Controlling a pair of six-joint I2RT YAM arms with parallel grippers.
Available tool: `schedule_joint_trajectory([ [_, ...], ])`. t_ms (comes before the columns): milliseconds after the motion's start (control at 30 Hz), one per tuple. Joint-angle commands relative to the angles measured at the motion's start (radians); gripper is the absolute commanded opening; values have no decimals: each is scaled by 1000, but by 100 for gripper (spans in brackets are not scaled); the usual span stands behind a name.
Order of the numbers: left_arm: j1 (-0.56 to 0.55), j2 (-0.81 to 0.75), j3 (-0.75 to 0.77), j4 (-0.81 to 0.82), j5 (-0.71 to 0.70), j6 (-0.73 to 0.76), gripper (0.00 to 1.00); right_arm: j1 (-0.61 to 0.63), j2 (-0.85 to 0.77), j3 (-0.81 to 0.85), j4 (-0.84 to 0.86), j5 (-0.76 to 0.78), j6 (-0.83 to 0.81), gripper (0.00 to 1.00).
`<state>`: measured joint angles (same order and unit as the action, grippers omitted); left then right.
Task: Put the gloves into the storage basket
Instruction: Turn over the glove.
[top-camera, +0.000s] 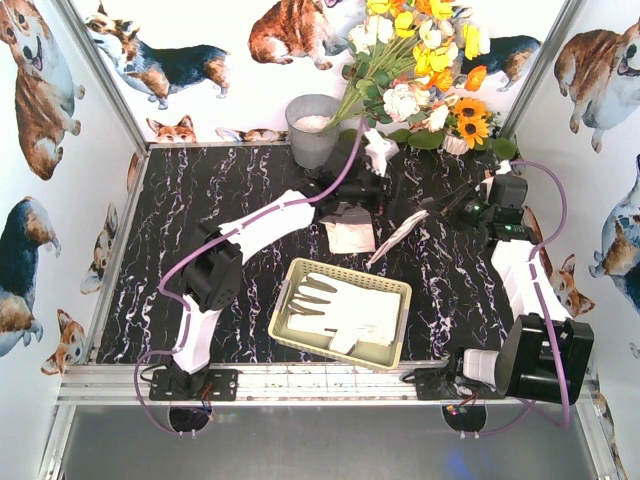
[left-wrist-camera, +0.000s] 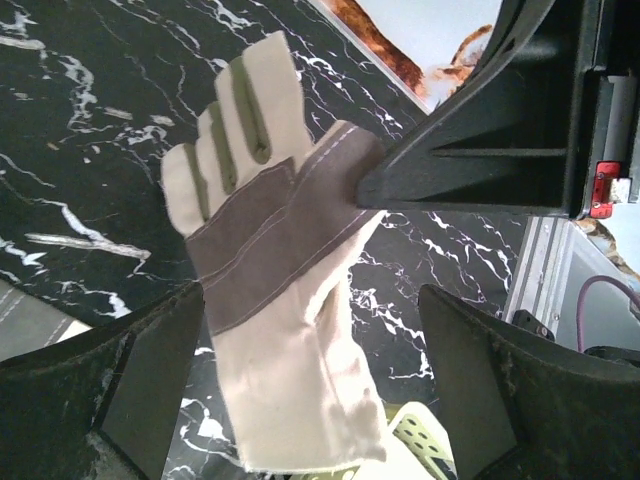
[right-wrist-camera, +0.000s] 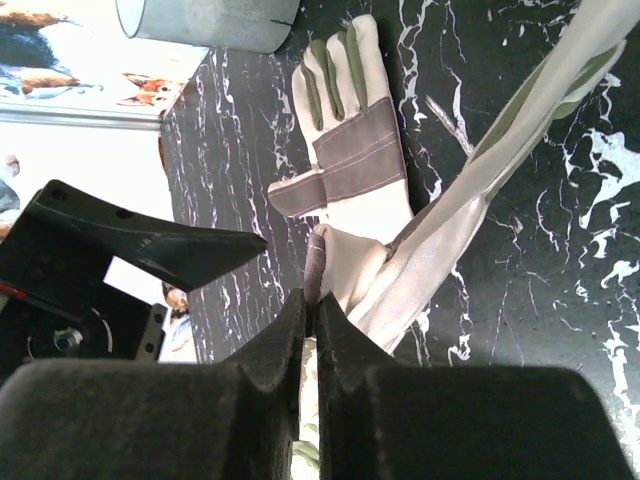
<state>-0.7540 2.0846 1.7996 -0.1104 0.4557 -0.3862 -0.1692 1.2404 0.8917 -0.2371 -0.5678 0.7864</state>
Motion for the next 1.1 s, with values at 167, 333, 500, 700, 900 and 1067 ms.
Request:
schedule_joint_trajectory([
  [167, -48, 53, 87, -32, -81, 68, 81, 26, -12, 132, -87, 8, 33, 0],
  [333, -80, 73, 114, -76, -132, 113, 74, 30, -13, 162, -114, 12, 48, 0],
  [500, -111, 78, 150, -126, -248, 158, 47, 36, -9, 182, -152, 14, 20, 0],
  [700, -126, 72, 147, -96, -305, 114, 7, 47, 13, 246, -259, 31, -65, 0],
  [900, -121, 14, 94, -66, -385, 12, 0, 49, 27, 354, -366, 54, -168, 35],
  [1067, -85, -41, 47, -85, -464, -142, 0, 48, 4, 325, -266, 10, -101, 68],
])
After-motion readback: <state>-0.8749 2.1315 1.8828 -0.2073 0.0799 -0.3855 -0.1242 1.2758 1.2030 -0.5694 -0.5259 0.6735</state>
